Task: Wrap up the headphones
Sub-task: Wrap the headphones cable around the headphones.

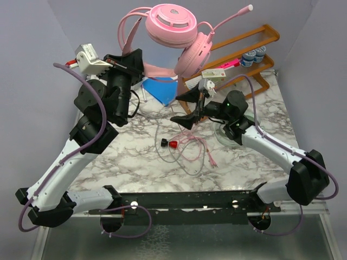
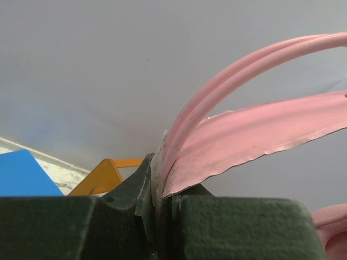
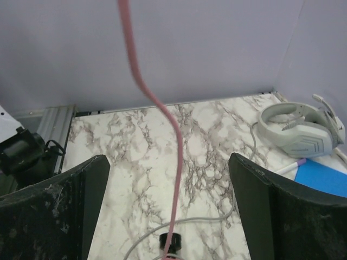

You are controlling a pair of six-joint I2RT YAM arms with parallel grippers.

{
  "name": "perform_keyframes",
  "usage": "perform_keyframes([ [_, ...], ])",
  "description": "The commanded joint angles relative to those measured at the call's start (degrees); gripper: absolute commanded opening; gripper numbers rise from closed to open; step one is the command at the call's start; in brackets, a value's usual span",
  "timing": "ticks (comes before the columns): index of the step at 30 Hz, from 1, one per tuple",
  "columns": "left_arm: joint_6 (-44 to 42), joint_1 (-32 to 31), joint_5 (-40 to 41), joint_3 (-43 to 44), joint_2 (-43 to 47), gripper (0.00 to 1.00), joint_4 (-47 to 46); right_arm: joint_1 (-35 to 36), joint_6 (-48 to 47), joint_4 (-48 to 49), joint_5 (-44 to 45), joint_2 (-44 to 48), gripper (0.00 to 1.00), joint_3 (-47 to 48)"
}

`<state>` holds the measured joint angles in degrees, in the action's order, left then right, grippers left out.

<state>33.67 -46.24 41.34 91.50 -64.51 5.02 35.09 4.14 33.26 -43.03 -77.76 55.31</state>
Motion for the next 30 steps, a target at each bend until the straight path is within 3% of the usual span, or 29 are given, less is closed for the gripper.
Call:
perform_keyframes([
  [1, 3.1, -0.2, -3.0, 2.7, 1.6, 0.0, -2.2, 0.8, -0.1, -3.7, -1.7, -7.5, 1.0, 7.0],
  [3, 3.2, -0.2, -2.8, 3.3, 1.3, 0.0, -1.8, 2.6, -1.3, -5.6, -1.6, -10.1, 0.98, 9.0],
  [9, 2.0, -0.3, -0.1, 5.0, 1.1, 0.0, -0.6, 5.7, 3.4, 4.0, -5.9, -13.9, 0.88, 7.5],
  [12, 1.4, -0.3, 1.6, 5.3, 0.8, 0.0, -0.5, 7.2, 4.1, 4.6, -8.3, -14.8, 0.64, 7.6],
  [15, -0.3, -0.3, 4.2, 4.9, 0.7, 0.0, -1.2, 9.2, 5.6, 6.8, -10.9, -13.6, 0.49, 5.9],
  [17, -2.3, -0.2, 6.2, 4.9, 0.3, 0.0, -1.9, 10.7, 6.0, 7.7, -10.6, -11.1, 0.33, 3.7],
  [21, -7.7, -0.2, 12.4, 5.5, -1.7, 0.0, -2.4, 13.4, 7.0, 7.9, -8.6, -4.6, 0.17, -0.4],
  [30, -18.3, 1.1, 21.5, 0.6, -6.5, 0.0, -11.0, 19.5, 7.2, -1.3, -6.9, 3.9, 0.16, 2.4],
])
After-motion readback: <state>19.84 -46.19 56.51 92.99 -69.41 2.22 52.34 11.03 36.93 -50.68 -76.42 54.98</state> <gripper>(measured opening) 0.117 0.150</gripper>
